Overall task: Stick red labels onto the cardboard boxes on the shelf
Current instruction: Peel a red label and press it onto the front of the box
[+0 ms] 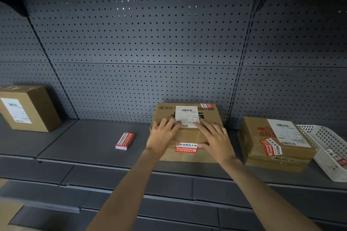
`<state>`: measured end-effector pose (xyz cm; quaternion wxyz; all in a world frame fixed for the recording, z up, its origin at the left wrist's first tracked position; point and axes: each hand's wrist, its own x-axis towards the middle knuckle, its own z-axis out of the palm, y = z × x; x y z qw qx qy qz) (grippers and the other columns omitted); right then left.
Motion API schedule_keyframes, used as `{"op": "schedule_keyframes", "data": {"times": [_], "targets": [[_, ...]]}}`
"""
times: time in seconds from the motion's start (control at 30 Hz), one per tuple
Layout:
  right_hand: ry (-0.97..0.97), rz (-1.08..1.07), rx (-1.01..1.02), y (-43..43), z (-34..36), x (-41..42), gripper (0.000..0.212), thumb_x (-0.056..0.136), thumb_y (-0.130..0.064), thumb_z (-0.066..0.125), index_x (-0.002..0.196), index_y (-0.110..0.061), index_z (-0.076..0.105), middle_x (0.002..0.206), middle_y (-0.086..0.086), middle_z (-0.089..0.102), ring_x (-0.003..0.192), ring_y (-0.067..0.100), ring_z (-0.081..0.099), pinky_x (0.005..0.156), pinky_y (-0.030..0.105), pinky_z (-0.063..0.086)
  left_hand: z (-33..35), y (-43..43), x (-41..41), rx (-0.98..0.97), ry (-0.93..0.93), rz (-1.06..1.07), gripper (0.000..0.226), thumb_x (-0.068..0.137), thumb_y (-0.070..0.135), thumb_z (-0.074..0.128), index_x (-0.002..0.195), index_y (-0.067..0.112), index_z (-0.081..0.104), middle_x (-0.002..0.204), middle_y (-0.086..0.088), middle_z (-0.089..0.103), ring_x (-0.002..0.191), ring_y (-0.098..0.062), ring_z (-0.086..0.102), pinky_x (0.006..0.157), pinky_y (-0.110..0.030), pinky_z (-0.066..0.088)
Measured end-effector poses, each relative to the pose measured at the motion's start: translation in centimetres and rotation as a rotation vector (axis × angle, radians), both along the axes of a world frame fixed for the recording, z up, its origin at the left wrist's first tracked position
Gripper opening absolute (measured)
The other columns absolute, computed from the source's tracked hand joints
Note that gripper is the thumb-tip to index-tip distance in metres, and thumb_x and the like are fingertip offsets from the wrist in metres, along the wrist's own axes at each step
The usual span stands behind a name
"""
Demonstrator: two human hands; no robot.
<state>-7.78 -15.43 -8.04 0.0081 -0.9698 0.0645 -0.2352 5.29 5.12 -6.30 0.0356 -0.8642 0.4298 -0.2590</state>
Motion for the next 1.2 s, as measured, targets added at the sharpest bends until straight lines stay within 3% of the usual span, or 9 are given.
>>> {"op": "schedule_keyframes", "data": {"times": [0.17, 0.33, 0.5, 0.63, 0.73, 0.87, 1.0, 1.07, 1.2], "targets": [[0.041, -0.064, -0.003, 1.1, 0.2, -0.2, 0.107, 0.062, -0.072, 0.076, 0.151, -0.031, 0.034, 0.154, -0.002, 0.039, 0.138, 0.02, 0.037, 0.114, 0.044, 0.033, 0.1, 0.4, 0.1, -0.013, 0.123, -0.079, 0.086, 0.077, 0.059, 0.072, 0.146, 0.022, 0.037, 0.143, 0.002, 0.045, 0.126, -0.022, 0.045, 0.099, -0.044, 0.038], [-0.037, -0.207, -0.009, 3.3, 0.1, 0.8, 0.088, 0.065, -0.074, 0.072, 0.136, -0.029, 0.047, 0.142, 0.0, 0.05, 0.129, 0.023, 0.045, 0.111, 0.045, 0.031, -0.8, -0.5, -1.0, -0.111, 0.127, -0.021, 0.091, 0.072, 0.081, 0.053, 0.138, 0.019, 0.045, 0.141, 0.004, 0.048, 0.126, -0.019, 0.047, 0.102, -0.041, 0.036], [-0.012, -0.135, -0.088, 2.0, -0.5, 0.5, 0.096, 0.067, -0.063, 0.079, 0.146, -0.027, 0.039, 0.148, 0.002, 0.046, 0.133, 0.023, 0.044, 0.11, 0.043, 0.034, -1.1, -1.1, -1.1, -0.082, 0.104, 0.056, 0.094, 0.062, 0.078, 0.07, 0.131, 0.019, 0.046, 0.134, 0.004, 0.055, 0.113, -0.018, 0.053, 0.091, -0.041, 0.041], [0.052, -0.049, -0.095, 0.5, 0.1, -0.3, 0.111, 0.061, -0.058, 0.084, 0.154, -0.028, 0.031, 0.154, 0.0, 0.042, 0.138, 0.021, 0.041, 0.11, 0.042, 0.036, -1.0, 0.0, -0.1, -0.036, 0.14, -0.047, 0.103, 0.059, 0.059, 0.084, 0.141, 0.017, 0.038, 0.147, 0.0, 0.049, 0.131, -0.02, 0.05, 0.096, -0.041, 0.042], [0.068, -0.074, -0.04, 1.1, 0.4, -0.4, 0.113, 0.059, -0.07, 0.08, 0.153, -0.029, 0.031, 0.155, -0.001, 0.038, 0.14, 0.021, 0.037, 0.113, 0.042, 0.028, -0.9, 0.6, 0.3, -0.033, 0.164, -0.097, 0.105, 0.06, 0.051, 0.087, 0.146, 0.016, 0.038, 0.151, 0.0, 0.045, 0.14, -0.019, 0.041, 0.104, -0.041, 0.039], [-0.015, -0.175, -0.02, 3.3, 0.2, -0.1, 0.099, 0.063, -0.086, 0.061, 0.142, -0.028, 0.044, 0.147, 0.0, 0.045, 0.135, 0.022, 0.042, 0.114, 0.045, 0.026, -1.0, 0.0, -0.7, -0.057, 0.115, -0.032, 0.097, 0.068, 0.075, 0.067, 0.141, 0.017, 0.042, 0.146, 0.002, 0.048, 0.129, -0.019, 0.048, 0.102, -0.044, 0.037], [-0.03, -0.24, -0.057, 4.0, -0.4, 0.7, 0.091, 0.067, -0.07, 0.074, 0.139, -0.025, 0.044, 0.146, 0.005, 0.046, 0.135, 0.026, 0.042, 0.114, 0.049, 0.027, -1.1, -1.1, -0.9, -0.093, 0.043, 0.039, 0.084, 0.068, 0.078, 0.065, 0.128, 0.022, 0.045, 0.131, 0.003, 0.055, 0.11, -0.02, 0.055, 0.089, -0.045, 0.042], [-0.006, -0.205, -0.081, 3.2, -0.5, 0.6, 0.094, 0.065, -0.064, 0.08, 0.142, -0.025, 0.042, 0.146, 0.004, 0.045, 0.135, 0.025, 0.041, 0.112, 0.048, 0.029, -0.8, -0.9, -0.1, -0.075, 0.03, -0.014, 0.081, 0.069, 0.076, 0.065, 0.127, 0.023, 0.045, 0.13, 0.004, 0.056, 0.111, -0.02, 0.056, 0.086, -0.044, 0.044], [0.053, -0.148, -0.094, 1.9, -0.2, 0.2, 0.108, 0.057, -0.062, 0.085, 0.148, -0.027, 0.039, 0.149, 0.002, 0.044, 0.136, 0.023, 0.041, 0.109, 0.044, 0.031, -0.2, 0.2, 1.1, -0.008, 0.067, -0.134, 0.082, 0.072, 0.066, 0.071, 0.137, 0.023, 0.044, 0.14, 0.003, 0.053, 0.123, -0.02, 0.053, 0.094, -0.046, 0.046]]}}
